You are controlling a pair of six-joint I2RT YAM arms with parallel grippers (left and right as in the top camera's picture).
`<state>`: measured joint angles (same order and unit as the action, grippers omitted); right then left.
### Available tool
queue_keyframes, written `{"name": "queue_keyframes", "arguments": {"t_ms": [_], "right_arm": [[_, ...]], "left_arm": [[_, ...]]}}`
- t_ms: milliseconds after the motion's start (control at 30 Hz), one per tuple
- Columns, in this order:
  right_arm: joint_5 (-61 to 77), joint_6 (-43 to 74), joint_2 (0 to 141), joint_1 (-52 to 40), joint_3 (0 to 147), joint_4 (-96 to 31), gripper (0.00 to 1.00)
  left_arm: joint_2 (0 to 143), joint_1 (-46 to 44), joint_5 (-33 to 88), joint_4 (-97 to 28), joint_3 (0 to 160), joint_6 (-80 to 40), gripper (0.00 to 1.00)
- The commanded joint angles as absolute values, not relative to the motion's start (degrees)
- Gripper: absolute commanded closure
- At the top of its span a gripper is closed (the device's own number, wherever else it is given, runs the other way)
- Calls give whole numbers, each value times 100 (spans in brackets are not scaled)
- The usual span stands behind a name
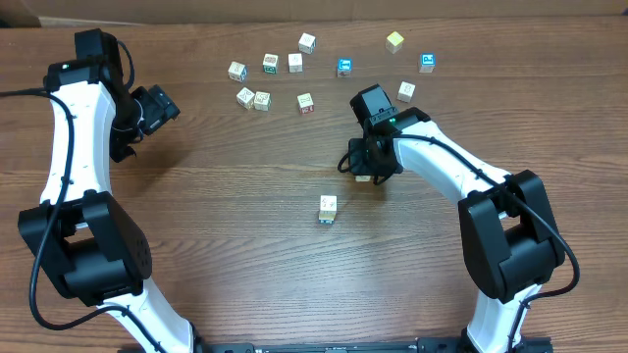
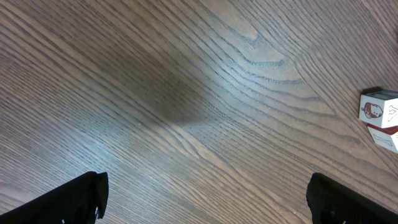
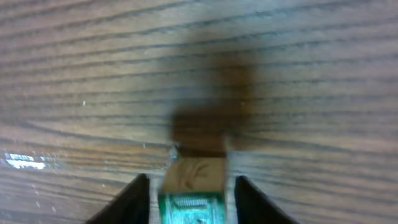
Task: Form a tower
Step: 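Carry the green block toward the tower and reorient it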
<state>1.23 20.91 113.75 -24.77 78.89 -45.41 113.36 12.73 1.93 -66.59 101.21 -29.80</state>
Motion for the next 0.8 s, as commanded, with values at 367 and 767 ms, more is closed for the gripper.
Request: {"name": "queue_keyframes", "arguments": {"t_ms": [367, 767], "right_arm": [[73, 2110, 11338, -2469, 7837, -4755, 43], [-257, 1944, 11338, -2458, 7837, -4943, 60]], "left_arm": [[11207, 1234, 193, -6659, 10228, -2912, 1], [11207, 1234, 193, -6659, 10228, -2912, 1]]}}
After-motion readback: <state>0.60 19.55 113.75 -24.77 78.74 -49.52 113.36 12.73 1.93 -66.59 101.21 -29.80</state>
